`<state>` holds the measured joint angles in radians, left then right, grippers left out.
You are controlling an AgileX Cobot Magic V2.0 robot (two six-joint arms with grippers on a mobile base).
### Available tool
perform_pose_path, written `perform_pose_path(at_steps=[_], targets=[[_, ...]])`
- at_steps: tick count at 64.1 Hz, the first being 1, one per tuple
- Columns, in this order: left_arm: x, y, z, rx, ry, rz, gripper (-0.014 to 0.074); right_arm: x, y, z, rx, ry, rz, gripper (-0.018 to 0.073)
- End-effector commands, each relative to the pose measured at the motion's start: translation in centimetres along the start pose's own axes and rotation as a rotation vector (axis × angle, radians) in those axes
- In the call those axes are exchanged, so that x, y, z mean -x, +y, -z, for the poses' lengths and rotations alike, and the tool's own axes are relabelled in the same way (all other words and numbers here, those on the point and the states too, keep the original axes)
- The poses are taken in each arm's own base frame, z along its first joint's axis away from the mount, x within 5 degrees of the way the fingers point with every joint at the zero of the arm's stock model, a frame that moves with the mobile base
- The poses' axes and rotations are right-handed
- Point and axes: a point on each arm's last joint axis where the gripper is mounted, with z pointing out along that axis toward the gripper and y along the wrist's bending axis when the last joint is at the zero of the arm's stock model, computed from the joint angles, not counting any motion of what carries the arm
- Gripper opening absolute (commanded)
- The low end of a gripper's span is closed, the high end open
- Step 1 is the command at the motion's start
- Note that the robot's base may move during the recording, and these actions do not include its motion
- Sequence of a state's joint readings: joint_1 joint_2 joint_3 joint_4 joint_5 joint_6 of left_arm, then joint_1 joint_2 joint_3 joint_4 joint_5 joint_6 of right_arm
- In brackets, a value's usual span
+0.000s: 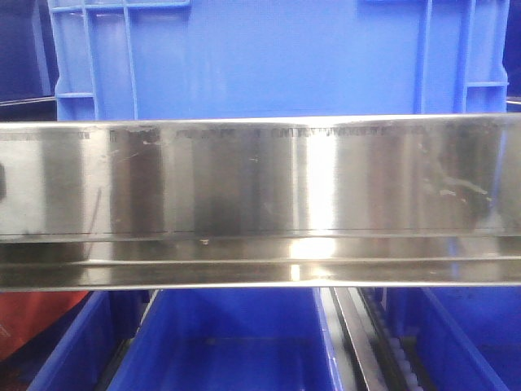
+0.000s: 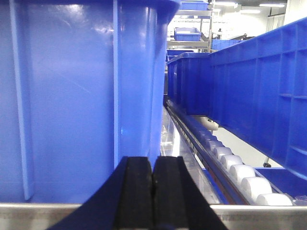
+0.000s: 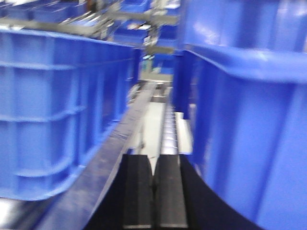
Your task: Place valve from conveyor to right shelf box
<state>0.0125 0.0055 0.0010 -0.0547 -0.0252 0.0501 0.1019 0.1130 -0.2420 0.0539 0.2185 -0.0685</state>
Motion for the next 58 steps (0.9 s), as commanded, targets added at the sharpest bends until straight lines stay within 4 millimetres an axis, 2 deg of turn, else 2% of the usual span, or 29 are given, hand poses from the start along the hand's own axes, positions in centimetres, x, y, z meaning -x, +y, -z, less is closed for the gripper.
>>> perform_pose_path(at_steps=[1,20,25,31,58], targets=[[0.2,0.0,0.1,0.006,-0.023,0.012,-0.0111,-1.4,-0.2,0.1,-0.042,-0.045,-0.009,-0.0162],[0.2,0.0,0.1,0.006,-0.023,0.012,-0.0111,-5.9,-0.7,-0.1,-0.138,-0.049,-0.093,-0.0162],[0.2,0.0,0.1,0.006,-0.023,0.012,-0.0111,-5.5,-0.8,-0.1,-0.147,-0.094,-0.09,-0.0162],[0.2,0.0,0.1,0.006,-0.023,0.012,-0.0111,-5.9,-0.7,-0.1,-0.142,-0.045,-0.082,-0.0162],[0.2,0.0,0.1,0.006,-0.023,0.012,-0.0111,-6.0,-0.7,-0.1,-0.142,-0.042,-0.078,-0.0162]])
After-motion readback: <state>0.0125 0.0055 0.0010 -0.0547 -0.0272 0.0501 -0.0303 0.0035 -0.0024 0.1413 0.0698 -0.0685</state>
